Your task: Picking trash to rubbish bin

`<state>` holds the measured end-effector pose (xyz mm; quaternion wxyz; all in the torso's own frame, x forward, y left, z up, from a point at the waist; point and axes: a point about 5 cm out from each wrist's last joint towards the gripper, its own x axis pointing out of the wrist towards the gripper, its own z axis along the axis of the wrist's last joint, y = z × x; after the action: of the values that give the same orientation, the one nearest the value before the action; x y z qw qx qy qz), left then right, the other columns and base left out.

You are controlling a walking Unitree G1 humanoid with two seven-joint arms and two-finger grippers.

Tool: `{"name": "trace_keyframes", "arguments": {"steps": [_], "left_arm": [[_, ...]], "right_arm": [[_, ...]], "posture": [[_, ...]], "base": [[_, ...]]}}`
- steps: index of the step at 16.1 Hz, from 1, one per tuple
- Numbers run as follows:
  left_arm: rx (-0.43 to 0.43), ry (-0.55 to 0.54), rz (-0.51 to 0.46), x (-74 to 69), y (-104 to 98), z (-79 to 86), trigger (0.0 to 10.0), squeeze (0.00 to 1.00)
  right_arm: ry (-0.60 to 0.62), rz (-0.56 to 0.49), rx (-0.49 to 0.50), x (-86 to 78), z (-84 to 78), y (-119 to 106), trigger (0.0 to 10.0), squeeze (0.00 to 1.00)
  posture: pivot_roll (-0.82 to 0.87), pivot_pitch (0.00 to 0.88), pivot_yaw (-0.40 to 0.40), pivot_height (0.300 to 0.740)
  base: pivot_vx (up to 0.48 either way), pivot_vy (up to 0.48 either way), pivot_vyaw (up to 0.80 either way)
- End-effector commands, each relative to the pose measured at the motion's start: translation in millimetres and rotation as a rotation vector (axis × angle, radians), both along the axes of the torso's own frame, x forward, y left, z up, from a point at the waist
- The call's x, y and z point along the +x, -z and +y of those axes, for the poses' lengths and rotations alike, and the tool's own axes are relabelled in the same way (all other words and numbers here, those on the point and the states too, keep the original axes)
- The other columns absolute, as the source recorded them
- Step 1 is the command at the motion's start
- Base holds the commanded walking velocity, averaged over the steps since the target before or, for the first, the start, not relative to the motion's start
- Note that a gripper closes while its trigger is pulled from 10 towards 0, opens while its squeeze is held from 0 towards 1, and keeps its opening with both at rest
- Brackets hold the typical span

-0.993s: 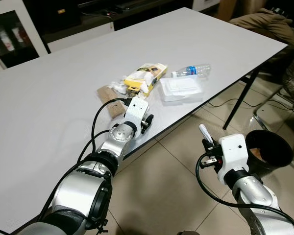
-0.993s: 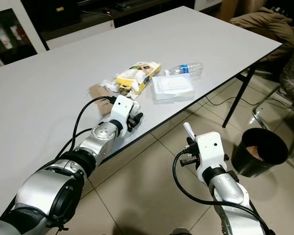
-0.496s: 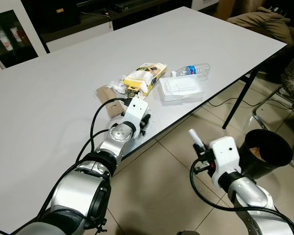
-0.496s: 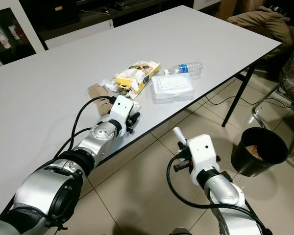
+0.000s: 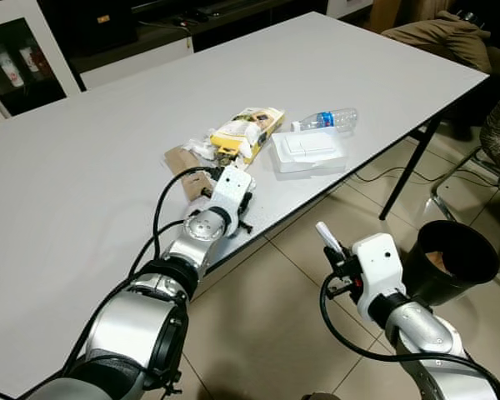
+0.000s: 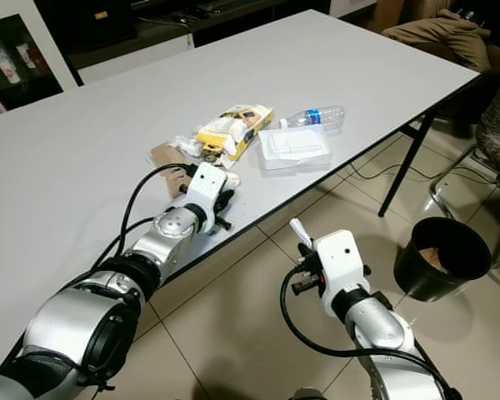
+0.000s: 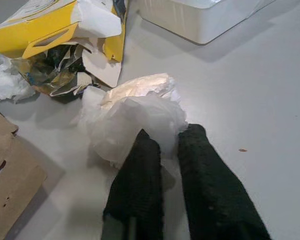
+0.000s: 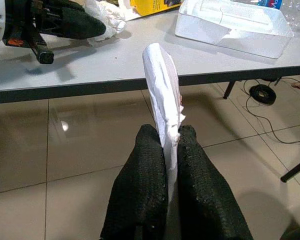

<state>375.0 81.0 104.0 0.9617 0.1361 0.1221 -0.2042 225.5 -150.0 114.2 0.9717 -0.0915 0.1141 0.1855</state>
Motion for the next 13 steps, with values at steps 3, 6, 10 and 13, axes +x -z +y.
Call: {"name": "trace_keyframes", "arguments": {"steps": [3,6,10,13], "left_arm": [[-0.007,0.038,0.004,-0.6,-0.9,-4.6,0.0,0.00],[-0.029,0.063,0.009,-2.1,-0.2,-7.9,0.0,0.00],[-0.111,0.112,0.006,-5.7,0.9,-10.9,0.0,0.00],[-0.244,0.113,-0.023,-4.5,-5.5,-4.9,0.0,0.00]], "right_arm": [[-0.010,-0.010,-0.009,3.2,-0.1,-2.4,10.0,0.00],[-0.005,-0.011,-0.017,4.7,-0.8,-0.7,10.0,0.00],[-0.020,-0.025,-0.008,10.8,5.4,0.9,10.0,0.00],[-0.029,-0.060,-0.001,16.1,5.8,-2.7,10.0,0.00]], "posture": [[-0.38,0.044,0.096,0.740],[-0.38,0.032,0.092,0.740],[-0.34,0.000,0.073,0.740],[-0.30,0.000,0.059,0.740]], "base": [[0.000,0.000,0.00],[0.000,0.000,0.00],[0.000,0.000,0.00],[0.000,0.000,0.00]]}}
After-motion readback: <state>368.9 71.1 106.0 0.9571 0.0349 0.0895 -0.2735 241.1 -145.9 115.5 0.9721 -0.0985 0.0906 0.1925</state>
